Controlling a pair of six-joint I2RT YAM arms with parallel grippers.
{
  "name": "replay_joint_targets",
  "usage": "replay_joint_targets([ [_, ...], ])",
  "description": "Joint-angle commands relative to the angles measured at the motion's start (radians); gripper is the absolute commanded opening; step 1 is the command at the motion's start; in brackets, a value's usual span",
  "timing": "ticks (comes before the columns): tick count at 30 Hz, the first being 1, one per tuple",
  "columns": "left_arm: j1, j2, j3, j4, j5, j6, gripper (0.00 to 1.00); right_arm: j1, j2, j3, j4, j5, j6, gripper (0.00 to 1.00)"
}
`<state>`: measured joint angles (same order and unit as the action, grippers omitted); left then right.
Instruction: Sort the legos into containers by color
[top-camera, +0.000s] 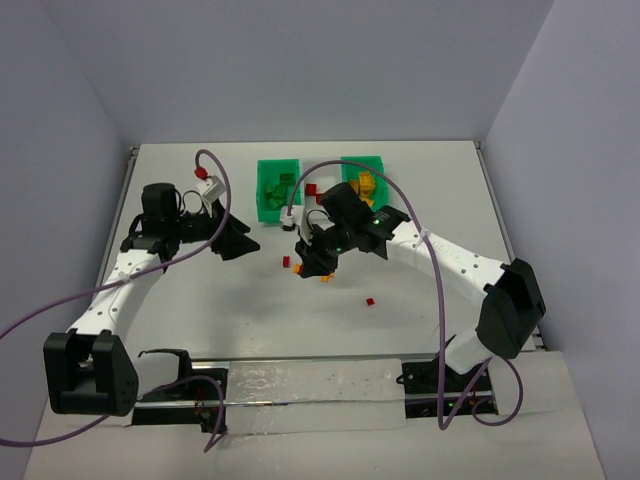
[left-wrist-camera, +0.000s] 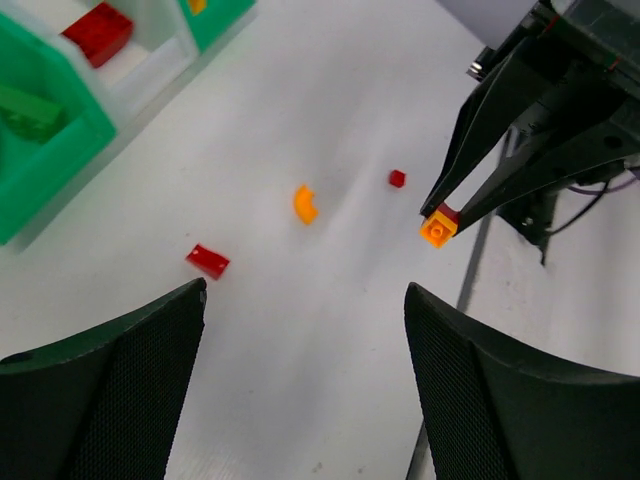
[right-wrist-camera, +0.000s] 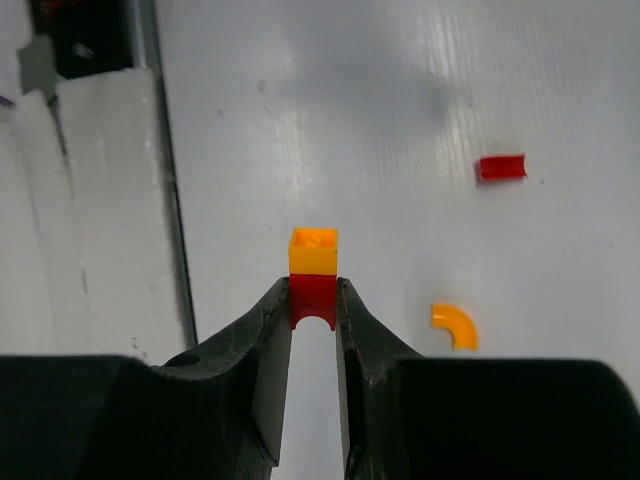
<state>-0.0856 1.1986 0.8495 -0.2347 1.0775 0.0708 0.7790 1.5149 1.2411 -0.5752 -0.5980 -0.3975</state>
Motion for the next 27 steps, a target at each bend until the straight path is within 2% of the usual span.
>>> replay_joint_targets([
  [1,-0.038,-0.037,-0.002,0.056,0.127,-0.022,0.86,0.009,-0.005,0.045,-0.048,-0.114,0.029,0.00],
  [7,-0.165,-0.048,0.002,-0.038,0.135,0.079,0.90,0.008,0.013,0.067,-0.056,-0.157,0.050,0.00],
  [12,-0.209,-0.027,0.013,-0.084,0.116,0.124,0.91,0.008,0.021,0.080,-0.063,-0.172,0.052,0.00],
  [21,-0.300,0.035,0.053,-0.163,0.093,0.216,0.88,0.009,0.028,0.096,-0.066,-0.192,0.068,0.00],
  [27,-0.324,0.052,0.062,-0.159,0.089,0.223,0.85,0.008,0.027,0.095,-0.065,-0.195,0.069,0.00],
])
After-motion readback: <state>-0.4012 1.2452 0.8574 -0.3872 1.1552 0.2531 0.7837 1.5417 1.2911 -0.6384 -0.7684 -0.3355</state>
